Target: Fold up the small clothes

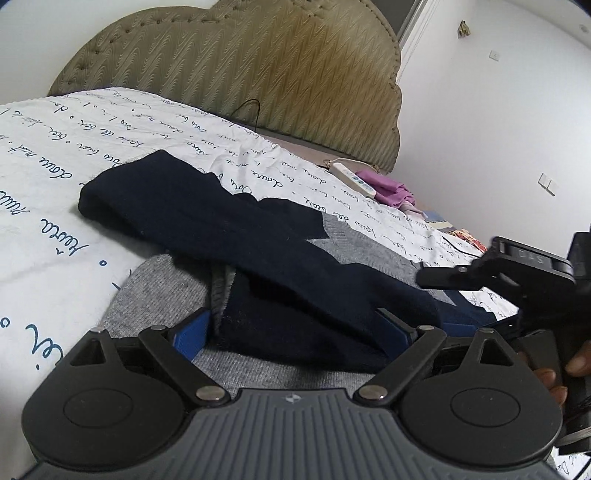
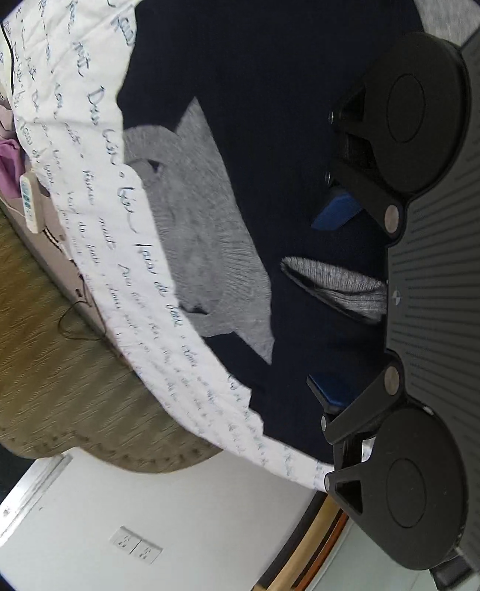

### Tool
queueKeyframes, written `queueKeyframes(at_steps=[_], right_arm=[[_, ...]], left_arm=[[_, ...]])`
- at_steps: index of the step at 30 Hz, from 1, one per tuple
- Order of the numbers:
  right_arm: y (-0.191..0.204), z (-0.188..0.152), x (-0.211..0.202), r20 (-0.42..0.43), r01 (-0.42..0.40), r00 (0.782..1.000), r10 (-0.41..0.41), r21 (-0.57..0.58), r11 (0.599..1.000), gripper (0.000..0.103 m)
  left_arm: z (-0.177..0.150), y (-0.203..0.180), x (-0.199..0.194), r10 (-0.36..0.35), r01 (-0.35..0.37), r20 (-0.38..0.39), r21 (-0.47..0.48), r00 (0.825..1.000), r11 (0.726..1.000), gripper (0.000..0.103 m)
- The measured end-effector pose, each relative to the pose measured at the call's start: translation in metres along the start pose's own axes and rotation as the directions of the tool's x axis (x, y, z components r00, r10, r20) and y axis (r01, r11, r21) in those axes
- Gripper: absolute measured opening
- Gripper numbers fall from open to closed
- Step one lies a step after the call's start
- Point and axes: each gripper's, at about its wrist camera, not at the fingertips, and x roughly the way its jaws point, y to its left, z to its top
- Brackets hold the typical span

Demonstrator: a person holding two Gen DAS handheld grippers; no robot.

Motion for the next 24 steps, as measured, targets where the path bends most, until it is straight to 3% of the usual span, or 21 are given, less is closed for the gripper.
queueKeyframes(at_steps=[3, 5, 7, 9, 10, 11, 16, 19, 24], right_arm=[[0.006, -0.005, 0.007, -0.015, -0.046, 0.999, 0.046, 0.025, 0.999, 0.077], [0.013, -0.008, 0.011, -0.030, -0.030, 0.999, 0.030, -0.004, 1.000, 0.059], [0.017, -0.011, 0.016, -0.037, -0.007, 0.999, 0.006, -0.031, 0.999, 0.053], [0.015, -0.011, 0.015, -0.029, -0.006, 1.000, 0.005, -0.030, 1.000, 0.039], [0.014, -0.012, 0.015, -0.027, 0.004, 1.000, -0.005, -0.027, 1.000, 0.023], [0.013, -0.011, 0.017, -0.029, 0.014, 0.999, -0.014, -0.025, 1.000, 0.020], [0.014, -0.009, 0.014, -0.021, -0.003, 1.000, 0.003, -0.028, 1.000, 0.021], [0.014, -0.007, 0.011, -0.009, -0.003, 1.000, 0.003, -0.030, 1.000, 0.029], [-0.003, 0.002, -0.004, 0.043, -0.053, 0.998, 0.051, 0.063, 0.997, 0.043]], left_arm=[[0.000, 0.000, 0.000, -0.002, 0.002, 0.000, -0.003, 1.000, 1.000, 0.094], [0.000, 0.001, 0.000, -0.002, 0.002, 0.000, -0.004, 1.000, 1.000, 0.094], [0.000, 0.000, 0.000, -0.002, 0.002, 0.000, -0.005, 1.000, 1.000, 0.094], [0.000, 0.000, 0.000, -0.002, 0.002, 0.000, -0.006, 1.000, 1.000, 0.094], [0.000, 0.000, 0.000, -0.002, 0.002, 0.000, -0.005, 1.000, 1.000, 0.094], [0.000, 0.000, 0.000, -0.002, 0.002, 0.000, -0.005, 1.000, 1.000, 0.094], [0.000, 0.000, 0.000, -0.003, 0.003, -0.001, -0.007, 1.000, 1.000, 0.094], [-0.001, 0.001, 0.000, -0.003, 0.003, -0.001, -0.007, 1.000, 1.000, 0.094], [-0.001, 0.001, 0.000, -0.004, 0.004, -0.001, -0.008, 1.000, 1.000, 0.094]])
